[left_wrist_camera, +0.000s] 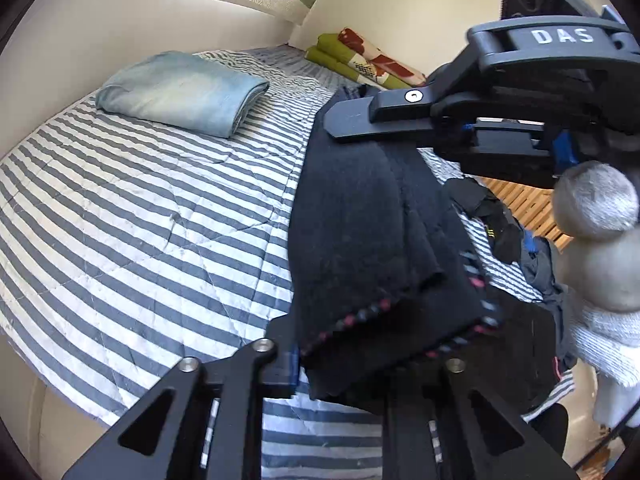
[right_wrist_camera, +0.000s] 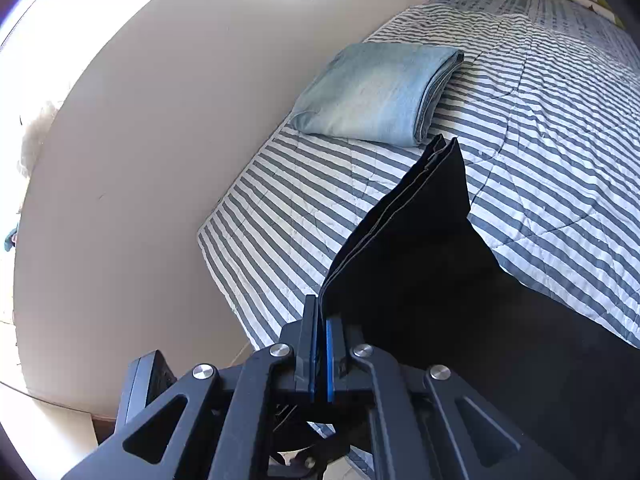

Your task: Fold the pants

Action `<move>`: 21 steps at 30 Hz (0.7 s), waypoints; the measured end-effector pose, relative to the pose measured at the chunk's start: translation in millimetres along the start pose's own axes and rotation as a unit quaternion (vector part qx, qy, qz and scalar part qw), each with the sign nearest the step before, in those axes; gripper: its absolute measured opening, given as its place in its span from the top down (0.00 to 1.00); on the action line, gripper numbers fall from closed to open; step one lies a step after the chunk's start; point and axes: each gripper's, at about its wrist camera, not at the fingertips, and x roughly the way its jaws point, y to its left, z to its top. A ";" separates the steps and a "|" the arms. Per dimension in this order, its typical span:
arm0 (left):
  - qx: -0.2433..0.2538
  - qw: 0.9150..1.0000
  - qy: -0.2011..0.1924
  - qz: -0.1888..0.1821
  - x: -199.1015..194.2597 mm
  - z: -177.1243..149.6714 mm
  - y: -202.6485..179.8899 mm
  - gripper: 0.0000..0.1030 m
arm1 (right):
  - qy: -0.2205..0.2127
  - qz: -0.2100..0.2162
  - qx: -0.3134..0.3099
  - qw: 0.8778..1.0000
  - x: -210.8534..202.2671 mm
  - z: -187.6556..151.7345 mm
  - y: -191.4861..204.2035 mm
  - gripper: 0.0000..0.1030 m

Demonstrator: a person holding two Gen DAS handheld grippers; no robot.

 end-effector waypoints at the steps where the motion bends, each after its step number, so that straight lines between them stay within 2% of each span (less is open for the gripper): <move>1: -0.004 1.000 0.000 0.005 3.9 2.9 2.4 0.96 | -0.004 -0.003 0.001 1.000 -2.2 0.5 -0.9 0.97; 6: -0.017 1.000 -0.018 -0.017 -2.6 17.1 25.0 0.96 | -0.017 0.000 -0.003 1.000 3.8 15.4 7.9 0.97; 9: -0.006 0.999 -0.034 0.014 -14.4 26.1 40.0 0.96 | -0.020 0.005 -0.020 1.000 18.2 29.4 27.6 0.97; 13: -0.035 0.998 -0.050 0.035 -35.6 38.2 82.8 0.96 | -0.021 0.031 -0.031 0.999 43.7 48.5 53.5 0.97; 15: -0.028 0.997 -0.052 0.054 -44.1 43.0 96.0 0.96 | -0.020 0.043 -0.045 0.998 54.3 55.6 67.9 0.97; 18: -0.003 0.997 -0.043 0.065 -50.3 45.3 93.2 0.96 | -0.021 0.061 -0.057 0.996 60.0 57.0 78.0 0.97; 21: 0.042 0.996 -0.041 0.067 -53.8 45.0 69.8 0.96 | -0.025 0.071 -0.056 0.996 51.4 50.1 72.3 0.97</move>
